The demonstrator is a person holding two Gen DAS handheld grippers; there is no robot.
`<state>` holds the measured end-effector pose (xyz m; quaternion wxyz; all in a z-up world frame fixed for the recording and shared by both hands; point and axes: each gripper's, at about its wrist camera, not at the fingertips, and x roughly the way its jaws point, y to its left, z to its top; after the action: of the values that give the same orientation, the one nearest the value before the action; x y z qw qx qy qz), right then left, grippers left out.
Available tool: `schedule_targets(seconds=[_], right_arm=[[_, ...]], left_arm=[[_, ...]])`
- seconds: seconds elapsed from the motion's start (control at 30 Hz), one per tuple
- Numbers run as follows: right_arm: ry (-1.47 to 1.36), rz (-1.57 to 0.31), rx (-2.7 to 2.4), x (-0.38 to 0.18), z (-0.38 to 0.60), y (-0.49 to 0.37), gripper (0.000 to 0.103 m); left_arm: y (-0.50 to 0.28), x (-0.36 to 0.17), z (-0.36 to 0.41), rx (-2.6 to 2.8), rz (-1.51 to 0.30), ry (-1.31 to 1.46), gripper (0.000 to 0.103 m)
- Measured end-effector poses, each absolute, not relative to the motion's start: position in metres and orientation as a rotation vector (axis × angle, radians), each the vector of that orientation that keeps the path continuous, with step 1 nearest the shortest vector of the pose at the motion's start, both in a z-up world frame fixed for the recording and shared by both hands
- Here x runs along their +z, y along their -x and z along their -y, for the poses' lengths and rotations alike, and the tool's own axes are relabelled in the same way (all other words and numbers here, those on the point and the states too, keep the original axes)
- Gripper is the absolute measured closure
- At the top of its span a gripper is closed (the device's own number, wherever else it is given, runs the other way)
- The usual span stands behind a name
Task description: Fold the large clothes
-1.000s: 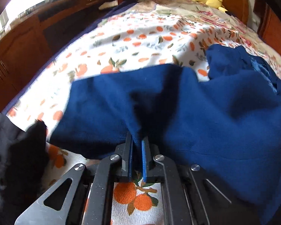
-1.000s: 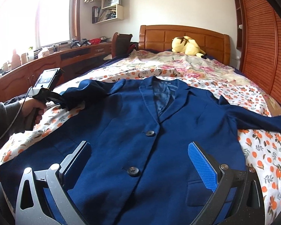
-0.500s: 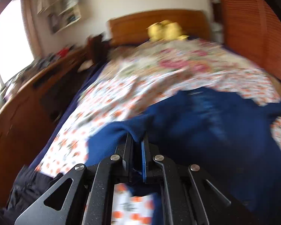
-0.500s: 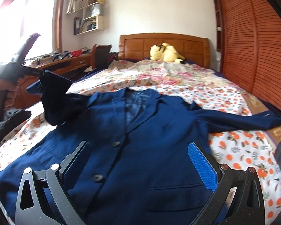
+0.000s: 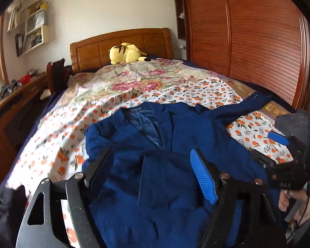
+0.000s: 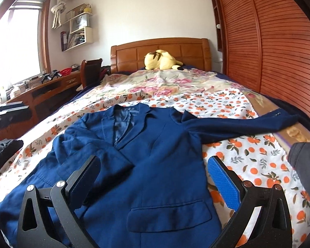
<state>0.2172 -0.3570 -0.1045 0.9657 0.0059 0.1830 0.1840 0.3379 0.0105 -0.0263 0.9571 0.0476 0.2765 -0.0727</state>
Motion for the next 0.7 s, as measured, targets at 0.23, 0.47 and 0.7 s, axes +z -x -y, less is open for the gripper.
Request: schedule_targets(seconds=[0.23, 0.47, 0.7], right_arm=[[0.016, -0.414, 0.417, -0.112, 0.343, -0.237, 0.000], [0.054, -0.461, 0.445, -0.120, 0.333, -0.255, 0.000], [0.103, -0.502, 0.483, -0.127, 0.320, -0.262, 0.000]], left_arm=[[-0.319, -0.072, -0.040, -0.070, -0.559, -0.076, 0.026], [-0.306, -0.112, -0.060, -0.045, -0.565, -0.062, 0.026], [-0.298, -0.120, -0.078, -0.037, -0.541, 0.020, 0.026]])
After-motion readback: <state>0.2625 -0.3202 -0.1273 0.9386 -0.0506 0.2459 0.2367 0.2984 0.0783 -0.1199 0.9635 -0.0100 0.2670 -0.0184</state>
